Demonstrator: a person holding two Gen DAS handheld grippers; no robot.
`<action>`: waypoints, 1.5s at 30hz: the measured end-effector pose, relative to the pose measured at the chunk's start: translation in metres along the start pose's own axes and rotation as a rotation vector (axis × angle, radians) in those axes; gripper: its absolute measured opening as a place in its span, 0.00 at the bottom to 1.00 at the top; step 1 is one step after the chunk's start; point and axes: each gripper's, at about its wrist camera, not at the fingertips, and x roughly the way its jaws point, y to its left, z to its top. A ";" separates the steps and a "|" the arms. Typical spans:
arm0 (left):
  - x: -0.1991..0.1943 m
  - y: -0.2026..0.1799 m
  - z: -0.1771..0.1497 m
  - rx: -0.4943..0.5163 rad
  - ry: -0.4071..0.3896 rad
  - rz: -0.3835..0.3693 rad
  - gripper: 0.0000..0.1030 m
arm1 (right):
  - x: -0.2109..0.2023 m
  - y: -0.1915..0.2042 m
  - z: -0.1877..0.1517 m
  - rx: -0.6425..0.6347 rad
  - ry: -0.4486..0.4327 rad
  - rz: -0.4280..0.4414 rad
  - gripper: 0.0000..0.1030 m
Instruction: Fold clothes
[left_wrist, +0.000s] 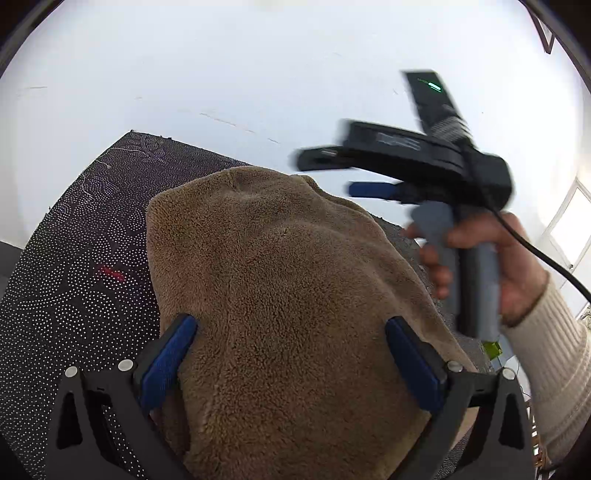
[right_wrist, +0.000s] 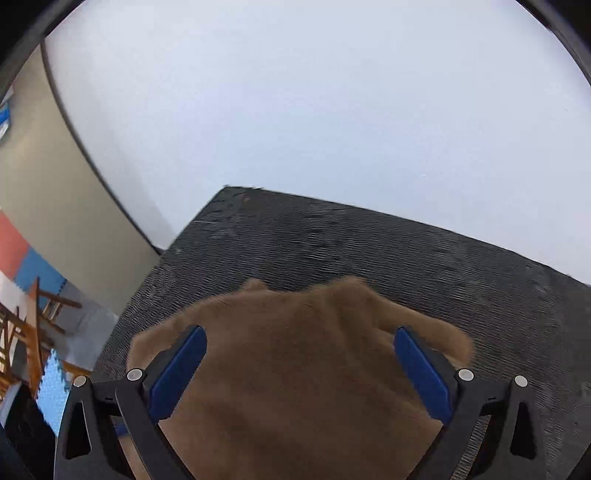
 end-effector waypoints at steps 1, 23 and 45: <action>0.000 0.000 0.000 0.000 0.000 0.000 0.99 | -0.006 -0.009 -0.004 0.015 0.002 0.000 1.00; -0.037 0.008 0.025 -0.141 0.043 -0.053 0.99 | -0.102 -0.008 -0.110 -0.070 -0.138 0.007 1.00; 0.002 0.003 -0.011 -0.041 0.113 0.029 1.00 | -0.097 0.037 -0.203 -0.233 -0.151 0.073 1.00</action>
